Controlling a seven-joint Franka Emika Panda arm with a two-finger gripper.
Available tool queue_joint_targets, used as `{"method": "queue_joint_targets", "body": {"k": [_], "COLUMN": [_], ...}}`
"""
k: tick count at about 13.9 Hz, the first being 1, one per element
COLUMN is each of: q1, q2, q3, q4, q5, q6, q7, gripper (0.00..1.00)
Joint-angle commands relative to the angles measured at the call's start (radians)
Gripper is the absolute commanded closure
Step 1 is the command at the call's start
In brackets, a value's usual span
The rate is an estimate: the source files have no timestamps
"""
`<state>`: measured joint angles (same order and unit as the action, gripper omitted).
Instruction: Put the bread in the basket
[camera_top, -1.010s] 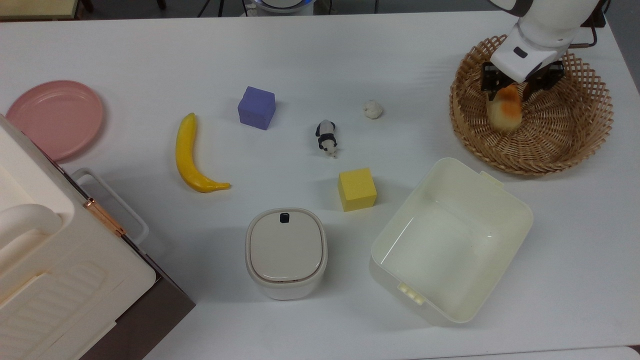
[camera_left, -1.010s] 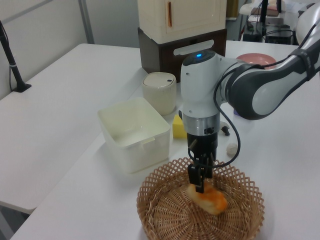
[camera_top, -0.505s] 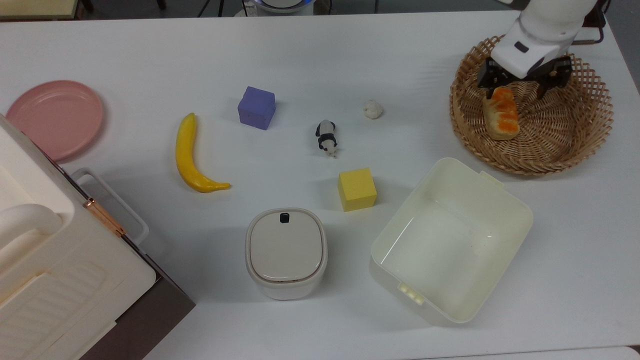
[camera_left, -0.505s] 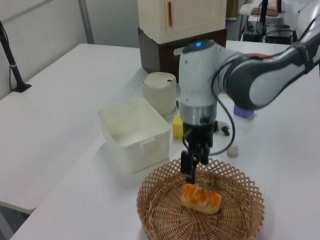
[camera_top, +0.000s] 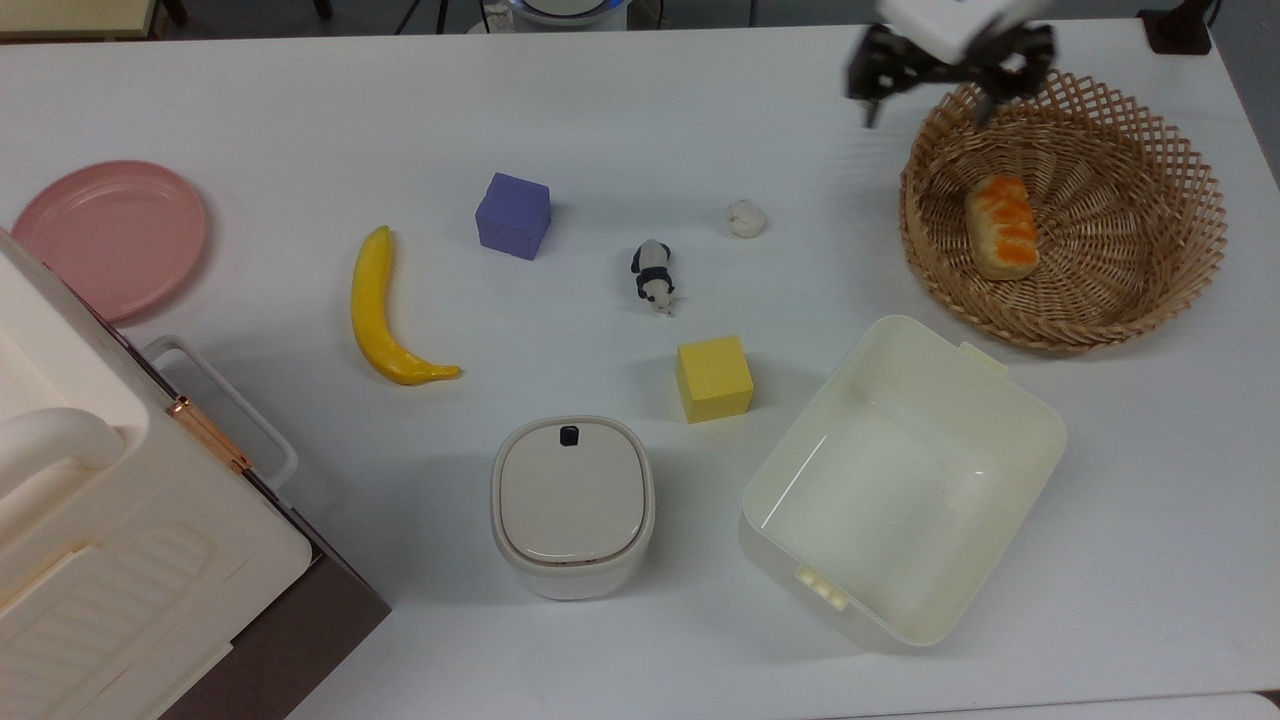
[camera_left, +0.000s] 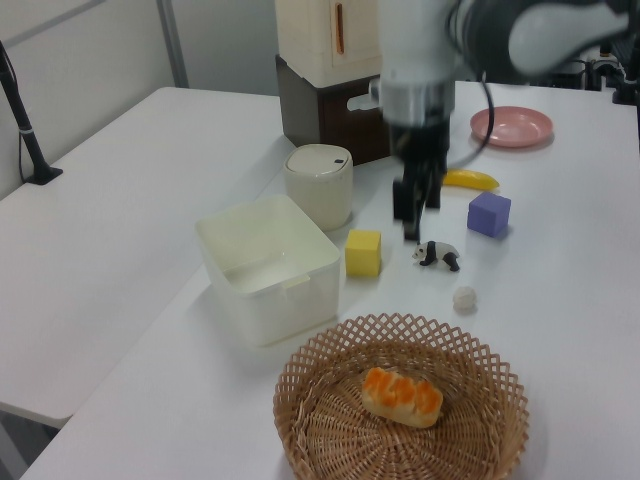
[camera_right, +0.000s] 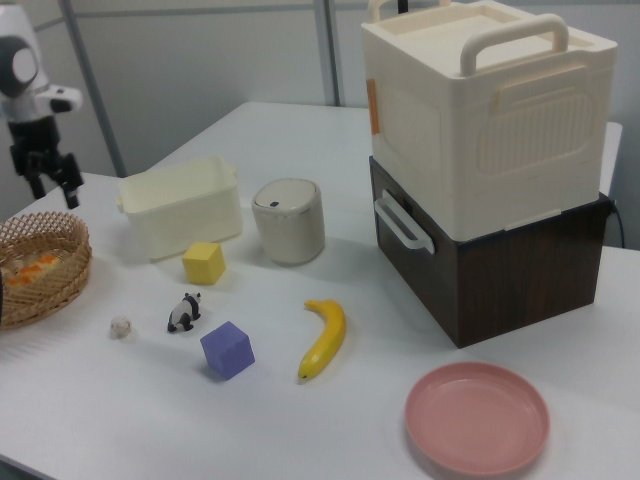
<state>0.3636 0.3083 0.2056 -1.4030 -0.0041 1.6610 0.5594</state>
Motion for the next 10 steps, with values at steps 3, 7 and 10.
{"method": "queue_joint_targets", "body": {"k": [3, 7, 10], "q1": [-0.218, -0.296, -0.336], "q2": [-0.164, -0.190, -0.202], "q3": [-0.006, -0.081, -0.138], "q4": [-0.070, -0.114, -0.116], "q5": [-0.008, -0.011, -0.016], "q6": [-0.152, -0.150, -0.141], "q7": [-0.321, -0.462, -0.567], "gripper": [0.00, 0.00, 0.00]}}
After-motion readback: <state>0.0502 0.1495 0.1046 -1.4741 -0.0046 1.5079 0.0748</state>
